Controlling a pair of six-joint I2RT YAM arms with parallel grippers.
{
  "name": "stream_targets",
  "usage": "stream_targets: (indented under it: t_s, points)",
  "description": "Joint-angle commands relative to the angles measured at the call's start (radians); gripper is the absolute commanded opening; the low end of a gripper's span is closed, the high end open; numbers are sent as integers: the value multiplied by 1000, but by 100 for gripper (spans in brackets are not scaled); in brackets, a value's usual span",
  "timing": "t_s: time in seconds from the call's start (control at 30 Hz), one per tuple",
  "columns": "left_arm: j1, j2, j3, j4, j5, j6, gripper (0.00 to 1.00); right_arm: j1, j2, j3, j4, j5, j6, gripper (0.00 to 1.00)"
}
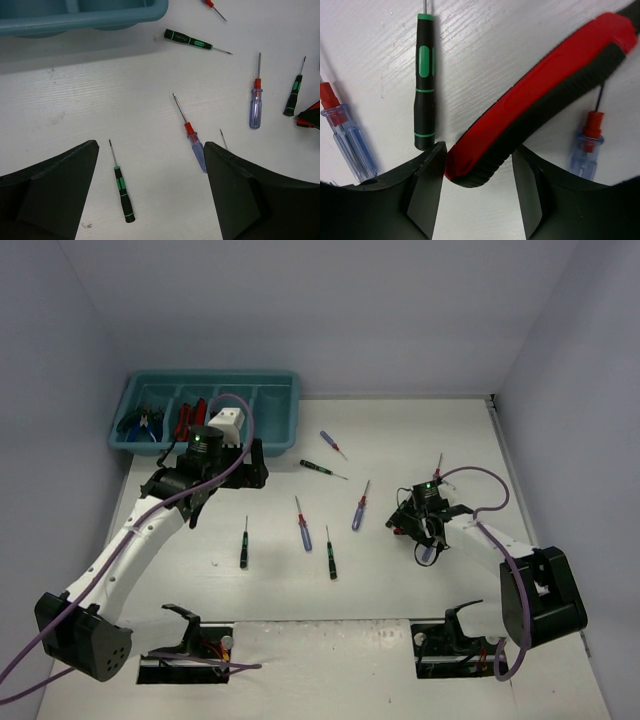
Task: Sort the tools into containers
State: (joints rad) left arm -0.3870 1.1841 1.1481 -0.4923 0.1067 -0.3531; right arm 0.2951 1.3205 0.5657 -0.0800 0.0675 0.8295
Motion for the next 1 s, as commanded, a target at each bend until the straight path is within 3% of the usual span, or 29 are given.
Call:
stream_targets:
  t_s: [0.0,0.3,0.4,0.53,0.7,0.87,0.97]
  points:
    - [-7,-47,6,29,-10,-11,85,2,30,0,-15,50,12,51]
    - [-10,-83,-5,32,11,-35,85,24,-25,8,-17,78,-13,7]
    - [-23,-90,1,37,37,-50,85,71,-82,23,-19,89,-21,0]
    - [-65,-94,10,55,105,-100,85,182,-187,101,-18,113,-94,0]
    - [-131,-96,7,148,163,-197,85,270,-283,222,4,71,-307,0]
    - [-193,-68,21,316,187,-300,85,343,-345,271,137,-169,-448,0]
    - [-244,-39,30,411,183,-353,85,382,-346,305,174,-220,-473,0]
